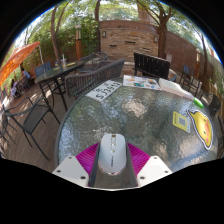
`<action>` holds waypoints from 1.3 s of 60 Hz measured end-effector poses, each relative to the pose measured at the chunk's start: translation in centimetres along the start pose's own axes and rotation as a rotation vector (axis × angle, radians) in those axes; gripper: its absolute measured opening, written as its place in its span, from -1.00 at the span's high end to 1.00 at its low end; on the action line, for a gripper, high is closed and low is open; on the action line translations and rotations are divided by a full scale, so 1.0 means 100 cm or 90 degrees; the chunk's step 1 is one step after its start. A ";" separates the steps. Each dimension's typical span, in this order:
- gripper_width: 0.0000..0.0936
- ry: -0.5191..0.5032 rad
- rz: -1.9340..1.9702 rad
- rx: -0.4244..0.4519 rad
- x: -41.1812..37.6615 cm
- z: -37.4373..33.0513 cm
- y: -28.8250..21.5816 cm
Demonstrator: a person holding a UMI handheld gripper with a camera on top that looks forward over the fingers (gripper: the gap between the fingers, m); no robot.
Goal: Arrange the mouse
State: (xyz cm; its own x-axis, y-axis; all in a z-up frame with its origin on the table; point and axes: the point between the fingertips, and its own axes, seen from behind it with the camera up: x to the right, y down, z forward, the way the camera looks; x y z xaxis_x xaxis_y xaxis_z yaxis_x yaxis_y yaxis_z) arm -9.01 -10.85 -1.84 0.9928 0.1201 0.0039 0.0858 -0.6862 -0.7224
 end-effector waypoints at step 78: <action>-0.83 0.079 0.080 0.037 0.443 -0.036 -0.057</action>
State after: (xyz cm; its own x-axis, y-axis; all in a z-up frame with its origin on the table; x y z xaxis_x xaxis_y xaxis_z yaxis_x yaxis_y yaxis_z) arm 34.83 -4.18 4.95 0.9984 -0.0565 -0.0065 -0.0416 -0.6471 -0.7613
